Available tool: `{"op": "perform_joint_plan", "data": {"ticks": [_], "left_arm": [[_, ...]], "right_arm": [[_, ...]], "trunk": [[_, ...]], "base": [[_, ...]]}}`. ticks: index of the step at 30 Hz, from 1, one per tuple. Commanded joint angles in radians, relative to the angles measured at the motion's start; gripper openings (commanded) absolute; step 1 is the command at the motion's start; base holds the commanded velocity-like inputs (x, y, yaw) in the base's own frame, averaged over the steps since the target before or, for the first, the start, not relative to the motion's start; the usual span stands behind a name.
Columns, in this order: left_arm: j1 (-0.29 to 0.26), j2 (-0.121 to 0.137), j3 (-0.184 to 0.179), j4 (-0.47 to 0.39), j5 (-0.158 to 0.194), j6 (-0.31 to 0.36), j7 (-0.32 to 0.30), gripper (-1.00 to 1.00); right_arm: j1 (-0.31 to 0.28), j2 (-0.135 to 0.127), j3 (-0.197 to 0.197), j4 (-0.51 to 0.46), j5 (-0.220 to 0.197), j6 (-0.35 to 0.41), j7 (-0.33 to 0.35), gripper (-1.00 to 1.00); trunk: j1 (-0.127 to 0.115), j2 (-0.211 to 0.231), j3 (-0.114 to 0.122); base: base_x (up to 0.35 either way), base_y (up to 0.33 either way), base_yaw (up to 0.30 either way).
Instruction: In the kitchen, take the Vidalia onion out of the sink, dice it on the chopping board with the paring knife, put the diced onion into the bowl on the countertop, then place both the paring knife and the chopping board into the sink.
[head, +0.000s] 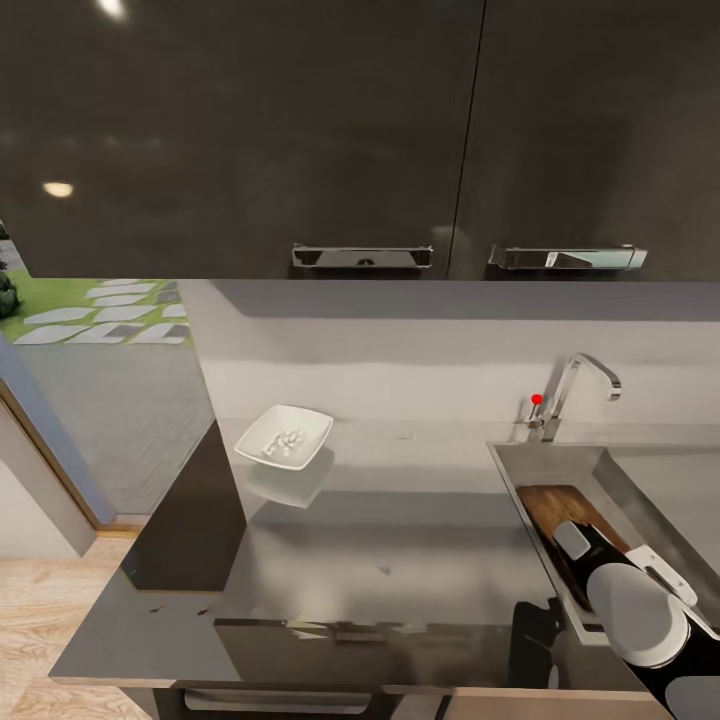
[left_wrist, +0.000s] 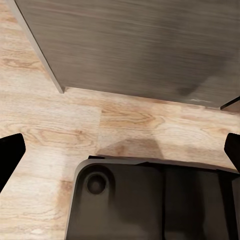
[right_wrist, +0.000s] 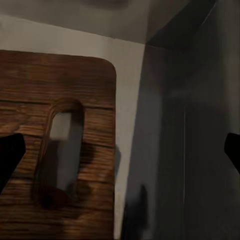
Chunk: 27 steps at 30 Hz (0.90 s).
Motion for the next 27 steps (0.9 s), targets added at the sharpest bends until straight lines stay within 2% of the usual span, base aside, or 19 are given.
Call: {"op": "perform_joint_plan", "data": {"ticks": [1,9,11,14,17,19,22,24,25,27], "left_arm": [[0.000,-0.001,0.001,-0.001,0.007,-0.001,-0.004,1.00],[0.000,-0.001,0.001,-0.001,0.007,-0.001,-0.004,1.00],[0.000,-0.001,0.001,-0.001,0.007,-0.001,-0.004,1.00],[0.000,-0.001,0.001,-0.001,0.007,-0.001,-0.004,1.00],[0.000,-0.001,0.001,-0.001,0.007,-0.001,-0.004,1.00],[0.000,-0.001,0.001,-0.001,0.007,-0.001,-0.005,1.00],[0.000,-0.001,0.001,-0.001,0.007,-0.001,-0.005,1.00],[0.000,-0.001,0.001,-0.001,0.007,-0.001,-0.005,1.00],[0.000,-0.001,0.001,-0.001,0.007,-0.001,-0.005,1.00],[0.000,-0.001,0.001,-0.001,0.007,-0.001,-0.005,1.00]], "right_arm": [[-0.001,0.000,-0.007,0.001,0.003,-0.010,0.000,1.00],[-0.001,0.000,-0.006,-0.015,0.002,-0.006,-0.001,1.00],[-0.001,-0.002,0.004,-0.046,0.006,0.000,-0.002,1.00],[-0.001,0.006,0.085,-0.184,0.013,0.065,-0.001,1.00],[-0.001,0.025,0.172,-0.333,0.011,0.191,0.021,1.00],[-0.001,0.047,0.199,-0.429,0.011,0.270,0.066,1.00],[-0.001,0.086,0.214,-0.547,0.012,0.381,0.172,1.00],[-0.001,0.098,0.218,-0.595,0.013,0.450,0.249,1.00],[-0.002,0.102,0.225,-0.621,0.013,0.507,0.330,1.00],[-0.001,0.103,0.262,-0.634,0.013,0.544,0.419,1.00]], "trunk": [[0.001,-0.002,-0.002],[0.001,-0.002,-0.002],[0.001,-0.002,-0.002],[0.001,-0.002,-0.002],[0.001,-0.002,-0.002],[0.001,-0.002,-0.002],[0.001,-0.002,-0.002],[0.001,-0.002,-0.002],[0.001,-0.002,-0.002],[0.001,-0.002,-0.002]], "base": [[0.000,0.000,0.000],[0.000,0.000,0.000],[0.000,0.000,0.000],[0.000,0.000,0.000],[0.000,0.000,0.000],[0.000,0.000,0.000],[0.000,0.000,0.000],[0.000,0.000,0.000],[0.000,0.000,0.000],[0.000,0.000,0.000]]}}
